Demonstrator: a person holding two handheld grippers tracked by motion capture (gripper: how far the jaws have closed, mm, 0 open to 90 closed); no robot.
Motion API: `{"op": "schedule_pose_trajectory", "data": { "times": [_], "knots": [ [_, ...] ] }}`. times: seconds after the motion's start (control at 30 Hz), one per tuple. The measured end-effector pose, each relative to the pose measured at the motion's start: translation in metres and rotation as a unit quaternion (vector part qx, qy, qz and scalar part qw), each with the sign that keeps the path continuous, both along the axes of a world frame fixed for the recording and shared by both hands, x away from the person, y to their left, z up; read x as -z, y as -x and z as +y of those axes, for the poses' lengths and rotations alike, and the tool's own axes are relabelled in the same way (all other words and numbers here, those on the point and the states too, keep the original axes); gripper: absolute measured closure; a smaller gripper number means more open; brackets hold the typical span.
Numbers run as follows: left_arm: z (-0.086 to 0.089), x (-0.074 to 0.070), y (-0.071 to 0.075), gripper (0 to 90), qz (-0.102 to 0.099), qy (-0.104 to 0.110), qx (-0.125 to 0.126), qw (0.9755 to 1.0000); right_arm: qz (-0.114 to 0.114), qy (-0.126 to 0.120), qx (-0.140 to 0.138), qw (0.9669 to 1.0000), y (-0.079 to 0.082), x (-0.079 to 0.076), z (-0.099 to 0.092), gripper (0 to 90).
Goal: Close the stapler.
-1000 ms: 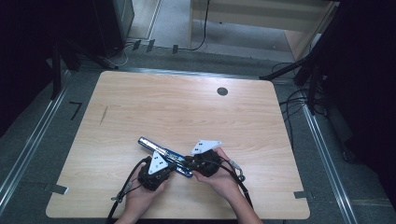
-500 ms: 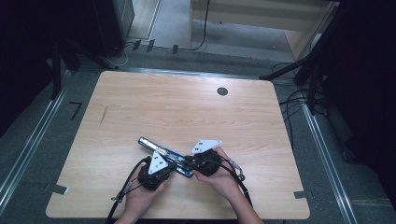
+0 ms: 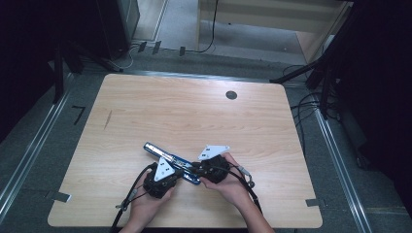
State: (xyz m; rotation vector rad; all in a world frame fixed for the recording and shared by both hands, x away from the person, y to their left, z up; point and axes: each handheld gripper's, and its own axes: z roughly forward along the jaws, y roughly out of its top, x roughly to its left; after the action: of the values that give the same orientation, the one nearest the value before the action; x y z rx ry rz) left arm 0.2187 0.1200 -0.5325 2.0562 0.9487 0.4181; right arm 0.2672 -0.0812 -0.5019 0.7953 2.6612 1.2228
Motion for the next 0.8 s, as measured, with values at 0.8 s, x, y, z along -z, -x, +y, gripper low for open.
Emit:
{"op": "schedule_pose_trajectory", "data": {
  "times": [0.8],
  "knots": [
    [0.0000, 0.0000, -0.0001, 90.0, 0.001, 0.001, 0.000, 1.0000, 0.000, 0.019, -0.011, 0.9998, 0.0001, -0.0035, 0.0028, 79.7]
  ]
}}
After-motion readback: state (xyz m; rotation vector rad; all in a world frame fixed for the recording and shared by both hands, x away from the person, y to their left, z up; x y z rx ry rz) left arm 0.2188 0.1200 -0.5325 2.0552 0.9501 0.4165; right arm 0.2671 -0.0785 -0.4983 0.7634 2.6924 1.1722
